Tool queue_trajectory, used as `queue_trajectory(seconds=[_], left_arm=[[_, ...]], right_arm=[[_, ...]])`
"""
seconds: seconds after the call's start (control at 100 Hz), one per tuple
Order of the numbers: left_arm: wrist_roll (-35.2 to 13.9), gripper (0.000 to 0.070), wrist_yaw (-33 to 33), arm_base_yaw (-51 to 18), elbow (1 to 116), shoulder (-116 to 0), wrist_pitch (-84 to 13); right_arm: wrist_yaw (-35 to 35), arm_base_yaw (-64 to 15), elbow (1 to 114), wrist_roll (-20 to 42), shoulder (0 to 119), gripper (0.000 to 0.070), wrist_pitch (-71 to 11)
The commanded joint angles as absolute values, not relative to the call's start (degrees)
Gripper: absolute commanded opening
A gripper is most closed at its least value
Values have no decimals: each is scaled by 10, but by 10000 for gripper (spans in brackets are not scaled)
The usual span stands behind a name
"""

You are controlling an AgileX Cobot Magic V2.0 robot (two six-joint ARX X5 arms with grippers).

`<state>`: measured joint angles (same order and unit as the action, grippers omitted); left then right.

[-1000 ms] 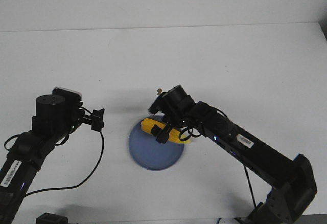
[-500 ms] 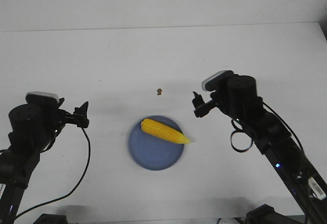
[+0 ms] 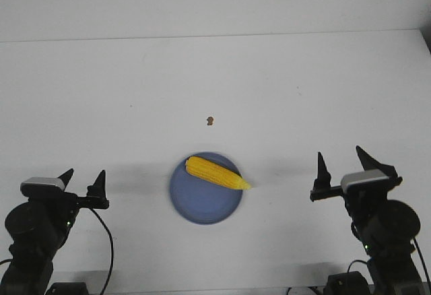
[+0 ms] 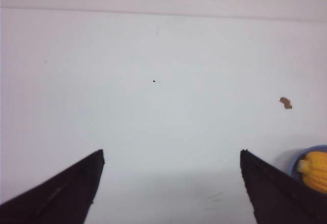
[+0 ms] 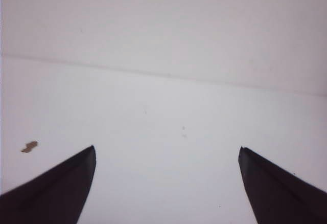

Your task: Place corn on plate with both arms

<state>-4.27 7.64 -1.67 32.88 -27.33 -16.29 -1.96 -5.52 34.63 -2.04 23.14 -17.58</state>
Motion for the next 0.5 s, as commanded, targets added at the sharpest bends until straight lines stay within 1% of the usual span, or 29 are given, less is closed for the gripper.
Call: queue_trajectory(seconds=[0.0, 0.15, 0.38, 0.43, 0.49], left_arm=[[-57, 538, 76, -17, 328, -254, -149], [-50, 539, 63, -17, 328, -227, -149], [-51, 539, 58, -17, 328, -222, -149], [-51, 539, 58, -17, 328, -222, -149], [-51, 530, 58, -17, 328, -222, -153]], right_arm=[[-31, -55, 322, -12, 193, 586, -172], [-27, -55, 280, 18, 131, 586, -185], [-11, -55, 280, 17, 117, 580, -174], [1, -55, 280, 15, 117, 559, -174], [11, -55, 280, 15, 117, 479, -175]])
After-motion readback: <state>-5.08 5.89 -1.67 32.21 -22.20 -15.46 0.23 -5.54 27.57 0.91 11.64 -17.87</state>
